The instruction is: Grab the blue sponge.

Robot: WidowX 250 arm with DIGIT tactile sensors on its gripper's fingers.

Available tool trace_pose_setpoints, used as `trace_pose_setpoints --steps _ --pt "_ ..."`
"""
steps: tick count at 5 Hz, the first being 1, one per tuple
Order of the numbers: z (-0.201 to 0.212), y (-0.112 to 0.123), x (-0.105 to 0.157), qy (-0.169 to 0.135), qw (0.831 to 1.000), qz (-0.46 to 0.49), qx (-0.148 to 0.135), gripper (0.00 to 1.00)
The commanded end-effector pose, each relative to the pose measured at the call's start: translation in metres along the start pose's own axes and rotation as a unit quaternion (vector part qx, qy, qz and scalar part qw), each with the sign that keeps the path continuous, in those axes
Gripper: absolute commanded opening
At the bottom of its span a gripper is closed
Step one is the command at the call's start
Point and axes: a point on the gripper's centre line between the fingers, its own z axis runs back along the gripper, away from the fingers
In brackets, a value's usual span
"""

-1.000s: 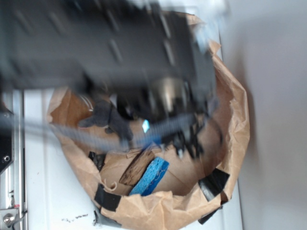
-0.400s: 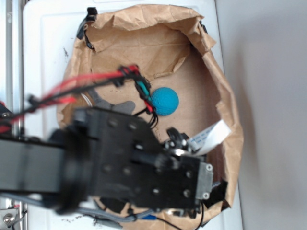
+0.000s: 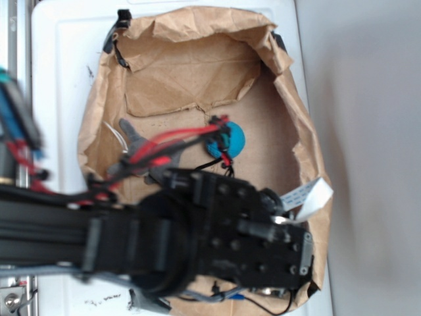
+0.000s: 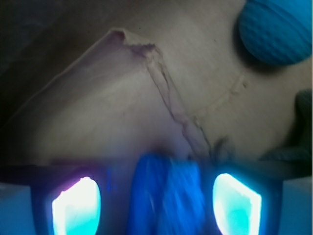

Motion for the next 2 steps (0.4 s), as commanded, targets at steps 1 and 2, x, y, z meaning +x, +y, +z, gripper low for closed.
trace_pose_setpoints --steps 1,2 --pt "-0.009 0.000 0.003 -0.021 1.000 0.001 -0.002 0.00" --pt "0.006 0.004 0.003 -0.016 1.000 0.008 -0.017 0.00"
